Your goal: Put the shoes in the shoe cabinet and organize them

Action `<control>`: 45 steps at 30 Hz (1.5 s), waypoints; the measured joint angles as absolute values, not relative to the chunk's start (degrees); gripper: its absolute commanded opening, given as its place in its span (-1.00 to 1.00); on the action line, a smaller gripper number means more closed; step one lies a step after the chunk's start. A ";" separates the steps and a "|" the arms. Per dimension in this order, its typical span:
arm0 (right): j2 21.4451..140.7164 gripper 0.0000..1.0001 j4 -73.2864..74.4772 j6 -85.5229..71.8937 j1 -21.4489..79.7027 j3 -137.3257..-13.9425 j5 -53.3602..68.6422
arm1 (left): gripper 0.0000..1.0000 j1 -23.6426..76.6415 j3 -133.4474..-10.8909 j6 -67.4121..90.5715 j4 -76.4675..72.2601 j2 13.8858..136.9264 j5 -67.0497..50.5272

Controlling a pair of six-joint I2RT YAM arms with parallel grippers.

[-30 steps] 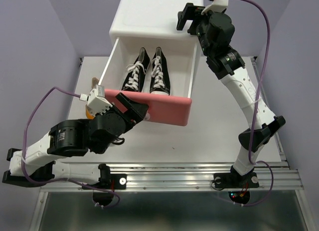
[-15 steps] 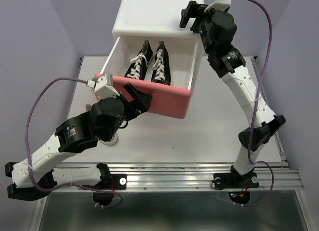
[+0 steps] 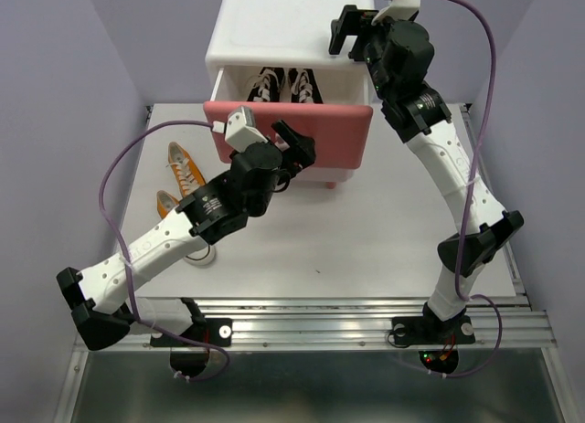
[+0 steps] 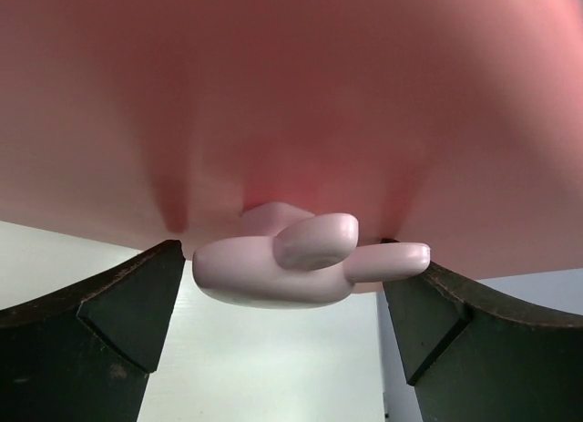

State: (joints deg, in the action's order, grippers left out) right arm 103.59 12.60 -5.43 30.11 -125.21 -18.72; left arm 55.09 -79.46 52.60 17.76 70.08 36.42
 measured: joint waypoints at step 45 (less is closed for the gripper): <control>105.03 1.00 13.47 -5.80 29.82 -126.67 -17.39 | 0.97 40.75 -66.48 41.28 5.41 65.56 19.73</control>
State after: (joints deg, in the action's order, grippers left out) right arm 105.03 13.47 -5.80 29.82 -126.67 -17.39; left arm 40.75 -66.48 41.28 5.41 65.56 19.73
